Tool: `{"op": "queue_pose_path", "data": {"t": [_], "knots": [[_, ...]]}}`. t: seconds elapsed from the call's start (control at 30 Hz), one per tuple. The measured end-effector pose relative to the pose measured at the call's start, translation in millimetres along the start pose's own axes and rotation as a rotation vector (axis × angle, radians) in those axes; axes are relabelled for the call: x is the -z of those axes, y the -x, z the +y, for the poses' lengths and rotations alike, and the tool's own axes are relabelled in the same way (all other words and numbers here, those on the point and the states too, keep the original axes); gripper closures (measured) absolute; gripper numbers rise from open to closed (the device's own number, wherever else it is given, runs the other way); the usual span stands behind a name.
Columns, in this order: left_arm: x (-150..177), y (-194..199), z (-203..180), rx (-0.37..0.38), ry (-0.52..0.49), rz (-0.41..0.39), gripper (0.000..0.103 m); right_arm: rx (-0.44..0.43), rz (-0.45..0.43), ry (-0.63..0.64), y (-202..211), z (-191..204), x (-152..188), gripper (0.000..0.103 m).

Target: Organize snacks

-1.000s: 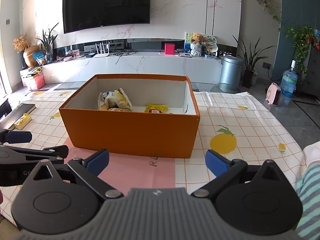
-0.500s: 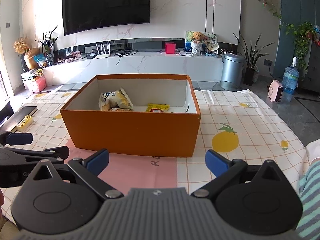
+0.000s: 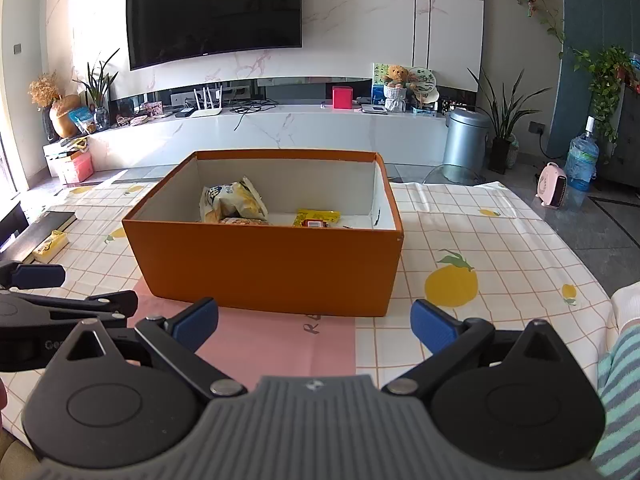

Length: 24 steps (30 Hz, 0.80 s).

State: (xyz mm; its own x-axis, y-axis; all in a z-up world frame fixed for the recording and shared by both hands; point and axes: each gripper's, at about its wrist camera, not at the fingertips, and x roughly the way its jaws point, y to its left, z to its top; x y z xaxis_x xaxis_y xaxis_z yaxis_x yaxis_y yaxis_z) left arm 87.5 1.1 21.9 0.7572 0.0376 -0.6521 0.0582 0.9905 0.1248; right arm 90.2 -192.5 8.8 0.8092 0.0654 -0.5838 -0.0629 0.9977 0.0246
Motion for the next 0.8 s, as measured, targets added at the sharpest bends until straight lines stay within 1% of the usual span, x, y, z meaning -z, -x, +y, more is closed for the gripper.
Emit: {"op": "queue_pose_path", "data": {"t": [0.8], "knots": [[-0.9,-0.3,1.8,0.002,0.004,0.001,0.008,-0.001,0.007,-0.010,-0.6,-1.9,-1.2,0.004]]}}
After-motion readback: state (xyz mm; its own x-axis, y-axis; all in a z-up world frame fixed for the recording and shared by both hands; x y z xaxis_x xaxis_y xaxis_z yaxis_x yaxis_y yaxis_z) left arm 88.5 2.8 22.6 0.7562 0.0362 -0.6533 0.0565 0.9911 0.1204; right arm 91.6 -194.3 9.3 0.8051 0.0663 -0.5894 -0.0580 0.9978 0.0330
